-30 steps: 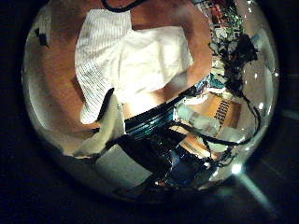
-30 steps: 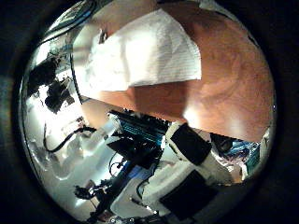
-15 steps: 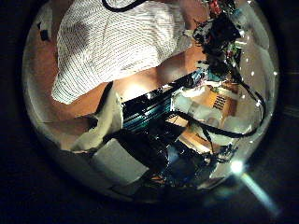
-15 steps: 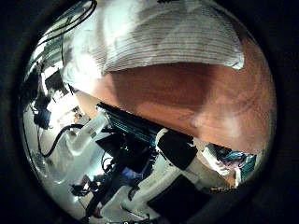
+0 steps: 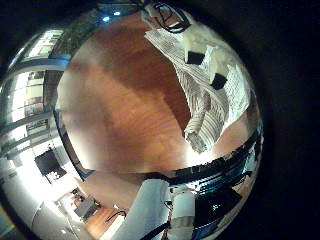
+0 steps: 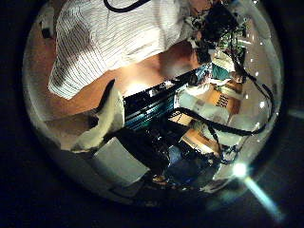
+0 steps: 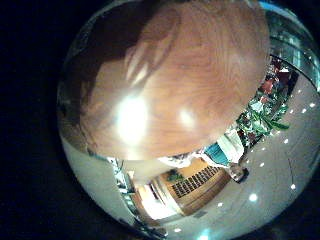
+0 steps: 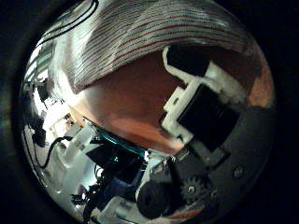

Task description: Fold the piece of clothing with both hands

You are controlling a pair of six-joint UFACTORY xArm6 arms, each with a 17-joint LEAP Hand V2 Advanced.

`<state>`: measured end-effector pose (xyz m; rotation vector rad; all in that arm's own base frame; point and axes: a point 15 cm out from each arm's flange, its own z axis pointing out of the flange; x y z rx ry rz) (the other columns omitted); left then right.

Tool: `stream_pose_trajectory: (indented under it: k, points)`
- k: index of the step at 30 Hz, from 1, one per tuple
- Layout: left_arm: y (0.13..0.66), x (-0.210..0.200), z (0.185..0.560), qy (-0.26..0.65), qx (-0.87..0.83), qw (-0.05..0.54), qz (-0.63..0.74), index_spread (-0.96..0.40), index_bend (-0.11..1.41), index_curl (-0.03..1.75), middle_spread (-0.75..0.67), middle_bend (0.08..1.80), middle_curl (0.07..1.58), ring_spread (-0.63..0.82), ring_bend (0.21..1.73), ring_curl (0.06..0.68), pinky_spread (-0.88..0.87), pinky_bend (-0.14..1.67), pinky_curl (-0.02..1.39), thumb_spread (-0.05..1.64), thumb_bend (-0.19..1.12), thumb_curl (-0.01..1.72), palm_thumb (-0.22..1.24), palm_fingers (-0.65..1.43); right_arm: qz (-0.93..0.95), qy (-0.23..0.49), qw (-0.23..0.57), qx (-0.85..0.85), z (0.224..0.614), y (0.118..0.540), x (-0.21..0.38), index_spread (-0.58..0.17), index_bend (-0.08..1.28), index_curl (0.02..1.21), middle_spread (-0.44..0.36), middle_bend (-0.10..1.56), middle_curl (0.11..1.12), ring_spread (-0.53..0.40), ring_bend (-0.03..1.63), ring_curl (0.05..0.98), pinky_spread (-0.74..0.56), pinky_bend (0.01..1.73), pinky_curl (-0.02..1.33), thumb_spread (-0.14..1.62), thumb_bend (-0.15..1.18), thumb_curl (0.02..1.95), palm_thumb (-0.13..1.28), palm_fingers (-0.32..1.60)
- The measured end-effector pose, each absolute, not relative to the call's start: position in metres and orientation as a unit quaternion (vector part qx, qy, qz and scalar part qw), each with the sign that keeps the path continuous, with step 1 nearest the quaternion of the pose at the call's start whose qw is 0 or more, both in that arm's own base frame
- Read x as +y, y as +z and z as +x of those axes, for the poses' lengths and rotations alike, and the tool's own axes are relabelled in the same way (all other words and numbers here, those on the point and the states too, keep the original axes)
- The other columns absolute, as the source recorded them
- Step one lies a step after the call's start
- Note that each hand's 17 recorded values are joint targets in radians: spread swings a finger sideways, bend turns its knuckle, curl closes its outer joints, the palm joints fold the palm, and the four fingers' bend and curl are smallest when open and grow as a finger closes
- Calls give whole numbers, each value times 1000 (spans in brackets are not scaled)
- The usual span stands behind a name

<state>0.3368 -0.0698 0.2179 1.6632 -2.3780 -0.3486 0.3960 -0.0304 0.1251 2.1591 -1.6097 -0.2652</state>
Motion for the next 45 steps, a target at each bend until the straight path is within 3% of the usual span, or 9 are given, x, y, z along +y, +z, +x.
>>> stream_pose_trajectory:
  k: [5,9,17,28,45]
  points:
    - [208,-70,326,-129,-810,119,560,-31,181,398,97,203,431,24,806,280,41,459,494,1169,-18,358,550,198,771,-82,194,-601,390,125,-50,-480,421,534,-299,759,641,-291,1026,502,-389,939,465,1072,-5,426,868,1259]
    - [191,-68,306,-141,-809,137,554,-33,181,397,97,201,429,27,793,275,61,437,486,1174,-19,355,541,198,760,-59,166,-626,386,127,-73,-495,593,657,-303,885,730,-283,1130,562,-374,1073,541,1076,-15,437,884,1195]
    - [179,-84,310,-123,-818,134,546,-34,180,394,91,197,423,40,776,268,83,404,468,1178,-18,354,538,214,720,-12,120,-684,393,146,-132,-481,791,855,-288,1034,857,-259,1262,646,-323,1200,648,1113,-7,441,873,1083]
    - [197,-91,318,-117,-822,129,542,-35,180,392,83,194,415,43,757,261,89,391,457,1185,-19,349,530,231,729,38,84,-678,403,193,-121,-434,863,990,-254,1093,938,-244,1317,697,-282,1258,733,1185,-6,484,970,1044]
    - [217,-48,327,-104,-803,126,573,-35,179,389,88,196,406,44,744,256,90,381,444,1188,-17,351,526,243,812,82,63,-574,410,270,18,-408,850,1072,-226,1093,993,-238,1331,720,-261,1247,786,1215,-9,528,984,1039]
